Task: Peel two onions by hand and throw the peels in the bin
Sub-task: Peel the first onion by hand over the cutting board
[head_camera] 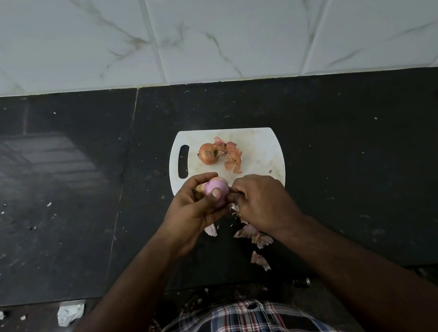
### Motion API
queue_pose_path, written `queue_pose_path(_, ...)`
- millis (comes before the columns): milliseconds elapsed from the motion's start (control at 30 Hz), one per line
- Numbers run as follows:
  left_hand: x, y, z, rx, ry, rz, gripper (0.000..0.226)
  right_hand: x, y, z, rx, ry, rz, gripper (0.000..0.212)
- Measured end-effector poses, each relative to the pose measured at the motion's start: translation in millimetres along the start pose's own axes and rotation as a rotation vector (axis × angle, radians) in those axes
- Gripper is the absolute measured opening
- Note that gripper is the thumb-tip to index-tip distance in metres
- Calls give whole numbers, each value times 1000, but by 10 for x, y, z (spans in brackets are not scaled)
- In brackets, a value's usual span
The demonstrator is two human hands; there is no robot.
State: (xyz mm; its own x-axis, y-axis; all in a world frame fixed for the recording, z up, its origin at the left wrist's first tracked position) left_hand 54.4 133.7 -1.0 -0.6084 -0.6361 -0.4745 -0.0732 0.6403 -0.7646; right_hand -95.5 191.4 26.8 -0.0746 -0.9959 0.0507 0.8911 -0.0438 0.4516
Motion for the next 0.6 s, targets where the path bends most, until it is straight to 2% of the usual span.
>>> queue_pose_path(200, 11, 77, -14, 451, -157, -235, 42, -26, 20, 12, -56, 41, 33, 10)
queue_pose_path(333, 11, 81, -53, 609, -240, -318, 43, -47, -20, 1, -19, -25, 51, 14)
queue_pose_path(433, 4, 87, -125, 673, -269, -343, 43, -55, -77, 1, 24, -82, 42, 18)
queue_pose_path(500, 25, 52, -100, 727, -358, -360, 40, -96, -69, 15, 61, -107, 54, 19)
queue_pose_path(567, 64, -29, 14, 654, -429, -306, 38, -151, -12, 31, 143, -132, 78, 14)
queue_pose_path(600, 94, -61, 73, 545, -404, -251, 37, -160, 4, 32, 172, -133, 72, 12)
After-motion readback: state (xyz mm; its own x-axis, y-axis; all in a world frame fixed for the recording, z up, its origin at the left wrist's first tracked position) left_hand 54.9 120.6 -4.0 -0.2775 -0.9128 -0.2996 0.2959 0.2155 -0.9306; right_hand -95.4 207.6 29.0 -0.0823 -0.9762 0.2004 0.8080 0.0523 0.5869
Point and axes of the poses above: each hand's wrist, its own x-axis towards the middle knuckle, its own z-axis out of the back of the hand, y = z × x, the point moved 2 cm from there along x, towards the middle knuckle, and after that the axes turned 7 degrees about z, right-handed, at the moved point
